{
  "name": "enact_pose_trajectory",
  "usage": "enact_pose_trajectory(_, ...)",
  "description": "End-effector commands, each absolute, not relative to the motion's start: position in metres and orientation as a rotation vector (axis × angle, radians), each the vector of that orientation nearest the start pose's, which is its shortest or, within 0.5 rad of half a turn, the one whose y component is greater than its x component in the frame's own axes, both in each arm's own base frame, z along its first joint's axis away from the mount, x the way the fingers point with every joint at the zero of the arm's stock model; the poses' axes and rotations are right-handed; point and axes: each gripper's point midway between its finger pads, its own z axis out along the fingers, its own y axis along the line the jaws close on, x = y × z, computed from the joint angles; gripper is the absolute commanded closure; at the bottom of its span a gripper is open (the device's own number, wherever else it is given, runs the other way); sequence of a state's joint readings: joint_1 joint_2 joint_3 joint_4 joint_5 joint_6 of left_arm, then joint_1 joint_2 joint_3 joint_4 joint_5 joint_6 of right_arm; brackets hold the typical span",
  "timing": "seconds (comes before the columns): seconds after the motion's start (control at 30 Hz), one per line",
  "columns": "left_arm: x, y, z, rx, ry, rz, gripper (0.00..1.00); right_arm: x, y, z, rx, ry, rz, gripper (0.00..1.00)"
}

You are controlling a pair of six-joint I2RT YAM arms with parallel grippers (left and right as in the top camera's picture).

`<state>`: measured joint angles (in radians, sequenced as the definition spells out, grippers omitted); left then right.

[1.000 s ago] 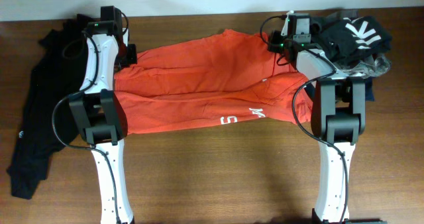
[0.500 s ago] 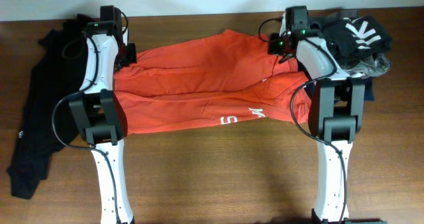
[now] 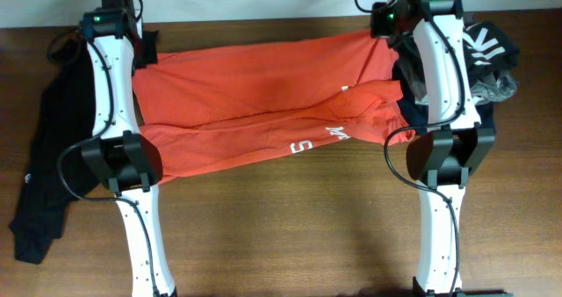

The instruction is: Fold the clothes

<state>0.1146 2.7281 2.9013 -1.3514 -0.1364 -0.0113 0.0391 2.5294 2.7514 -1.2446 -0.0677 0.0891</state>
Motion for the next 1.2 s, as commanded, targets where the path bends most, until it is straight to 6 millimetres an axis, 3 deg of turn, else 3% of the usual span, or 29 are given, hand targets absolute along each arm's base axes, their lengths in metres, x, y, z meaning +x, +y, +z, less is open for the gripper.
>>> enact_pose_trajectory(0.0,0.578,0.093,0.113,-0.209,2.714,0.241,1.0,0.574,0.034,0.187,0.025,2.609,0.11,0.96)
enact_pose_trajectory(0.23,0.56,0.091,0.118,-0.206,2.769,0.242,1.0,0.539,0.038,0.185,-0.043,2.732,0.137,0.96)
enact_pose_trajectory(0.43,0.521,0.086,0.106,-0.155,2.943,0.248,0.99,0.5,0.03,0.178,-0.041,2.886,0.131,0.96)
enact_pose_trajectory(0.67,0.513,0.086,0.099,-0.154,2.99,0.248,1.0,0.491,0.02,0.156,-0.012,2.971,0.129,0.96)
enact_pose_trajectory(0.93,0.493,0.094,0.066,-0.114,3.129,0.246,1.0,0.472,0.008,0.114,-0.01,3.126,0.133,0.96)
enact_pose_trajectory(1.17,0.458,0.105,0.025,-0.086,3.32,0.352,1.0,0.46,0.003,0.081,-0.003,3.215,0.14,0.96)
